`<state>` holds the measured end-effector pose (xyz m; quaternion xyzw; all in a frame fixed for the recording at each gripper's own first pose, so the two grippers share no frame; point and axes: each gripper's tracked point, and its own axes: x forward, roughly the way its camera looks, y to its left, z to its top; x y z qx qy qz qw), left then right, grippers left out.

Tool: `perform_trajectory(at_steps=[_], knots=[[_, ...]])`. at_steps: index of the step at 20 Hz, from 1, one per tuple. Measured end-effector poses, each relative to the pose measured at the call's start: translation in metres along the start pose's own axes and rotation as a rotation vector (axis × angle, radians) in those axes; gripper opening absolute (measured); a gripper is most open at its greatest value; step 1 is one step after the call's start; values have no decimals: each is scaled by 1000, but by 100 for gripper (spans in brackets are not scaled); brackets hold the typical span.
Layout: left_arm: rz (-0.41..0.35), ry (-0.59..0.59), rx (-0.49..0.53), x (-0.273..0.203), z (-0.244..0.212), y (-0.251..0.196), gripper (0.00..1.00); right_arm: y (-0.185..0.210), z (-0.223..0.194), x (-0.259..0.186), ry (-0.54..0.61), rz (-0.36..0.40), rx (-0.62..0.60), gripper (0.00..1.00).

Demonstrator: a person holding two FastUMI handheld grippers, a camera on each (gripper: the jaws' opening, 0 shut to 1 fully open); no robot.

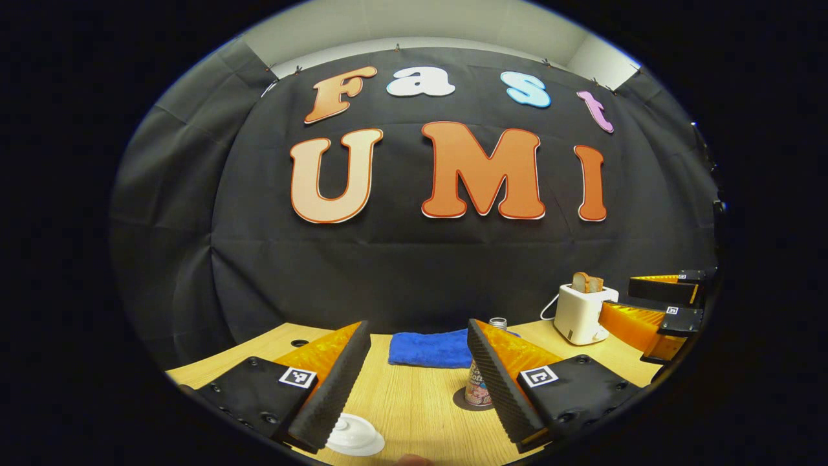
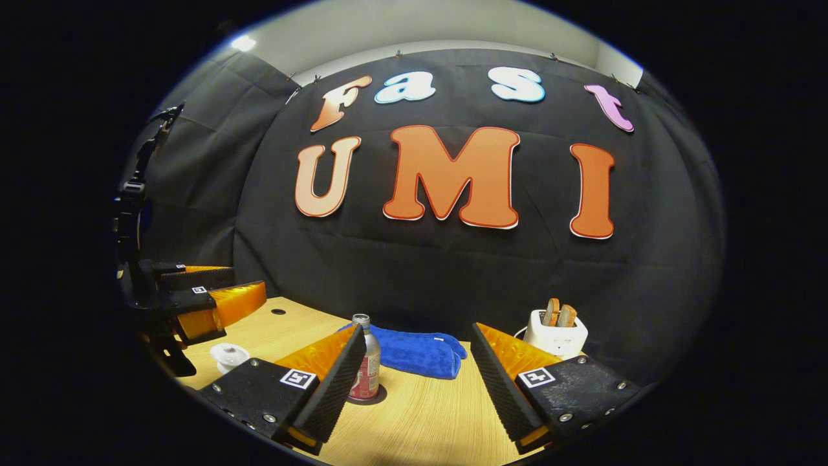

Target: Open the teacup lid with one hand, grasp the water bottle and pour water into the teacup with the other hand; after pouring, place the water bottle on the coaster and then close the teacup lid.

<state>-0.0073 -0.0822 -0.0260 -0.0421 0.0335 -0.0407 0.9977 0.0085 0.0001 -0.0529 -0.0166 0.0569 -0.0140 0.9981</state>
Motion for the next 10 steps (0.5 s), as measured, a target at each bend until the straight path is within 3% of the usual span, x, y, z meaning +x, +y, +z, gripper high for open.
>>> perform_trajectory(at_steps=[3,4,10], knots=[[2,15,-8,1,-9,1,94,-4,-2,0,9,-8,10,98],[6,17,-10,1,-10,2,100,-4,-2,0,11,-10,12,98],[16,24,-10,4,-15,5,99,-7,-3,2,5,-5,14,97]])
